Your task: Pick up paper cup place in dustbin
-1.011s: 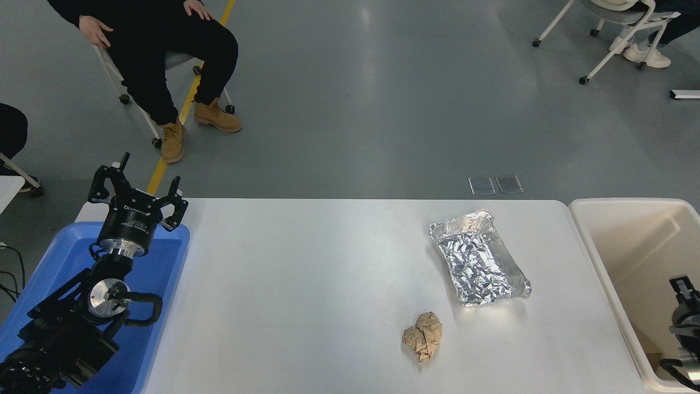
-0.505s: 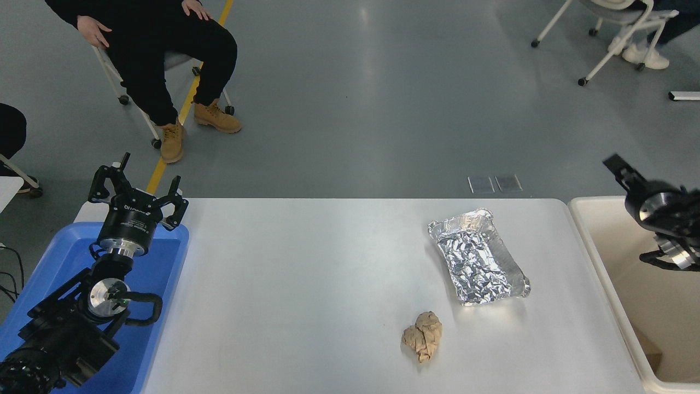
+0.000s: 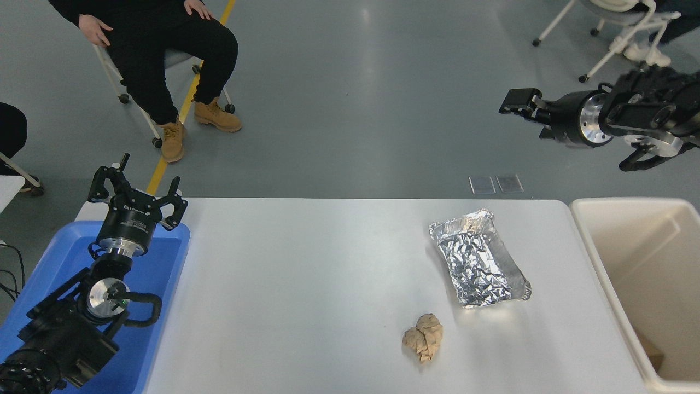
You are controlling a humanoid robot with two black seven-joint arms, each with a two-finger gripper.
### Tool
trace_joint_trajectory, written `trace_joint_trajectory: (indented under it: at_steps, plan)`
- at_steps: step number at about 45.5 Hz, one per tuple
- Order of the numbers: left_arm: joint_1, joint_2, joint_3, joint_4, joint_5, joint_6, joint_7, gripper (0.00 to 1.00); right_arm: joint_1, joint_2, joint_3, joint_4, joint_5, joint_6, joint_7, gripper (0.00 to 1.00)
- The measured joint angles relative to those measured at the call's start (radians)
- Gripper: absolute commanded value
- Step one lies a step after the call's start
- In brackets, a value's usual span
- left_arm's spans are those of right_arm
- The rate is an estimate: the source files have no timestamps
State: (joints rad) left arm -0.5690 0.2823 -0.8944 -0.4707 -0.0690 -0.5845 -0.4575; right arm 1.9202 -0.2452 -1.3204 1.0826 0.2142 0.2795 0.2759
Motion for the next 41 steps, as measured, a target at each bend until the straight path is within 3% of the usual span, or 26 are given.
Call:
trace_joint_trajectory:
  at_steps: [18,41]
  plan:
    - [0.001,0.000,0.000,0.000,0.001,0.002,0.000,0.99,0.242,0.070,-0.056,0.332,-0.070,0.201,0.000,1.00]
    - [0.001,0.000,0.000,0.000,0.001,0.003,0.000,0.99,0.406,0.109,-0.063,0.483,-0.096,0.343,-0.001,1.00]
